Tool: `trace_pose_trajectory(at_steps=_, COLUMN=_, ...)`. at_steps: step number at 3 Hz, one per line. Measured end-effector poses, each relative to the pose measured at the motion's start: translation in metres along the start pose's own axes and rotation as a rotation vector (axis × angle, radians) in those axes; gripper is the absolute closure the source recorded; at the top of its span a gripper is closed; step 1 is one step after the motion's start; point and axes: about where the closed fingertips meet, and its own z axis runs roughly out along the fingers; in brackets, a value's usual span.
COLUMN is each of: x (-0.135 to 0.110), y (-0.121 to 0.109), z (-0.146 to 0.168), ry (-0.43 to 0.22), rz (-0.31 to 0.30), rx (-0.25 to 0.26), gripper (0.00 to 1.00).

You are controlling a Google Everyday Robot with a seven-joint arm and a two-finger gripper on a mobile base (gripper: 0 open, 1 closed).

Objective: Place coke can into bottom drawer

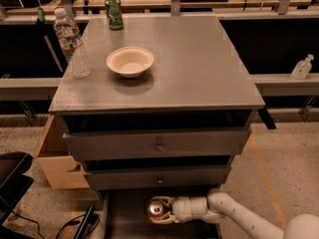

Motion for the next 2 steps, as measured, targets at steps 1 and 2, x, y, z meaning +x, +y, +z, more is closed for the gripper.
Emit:
trace_pose_trajectory(at_steps=1, x=0.008, y=0.000, z=0.009, ry=0.042, rz=0.007, rx=0.015, gripper=1.00)
trace_pose_trajectory(at_steps=2, x=0.040, y=-0.003, z=0.012, ry=0.137, rz=0.023, rx=0.039, gripper=1.00)
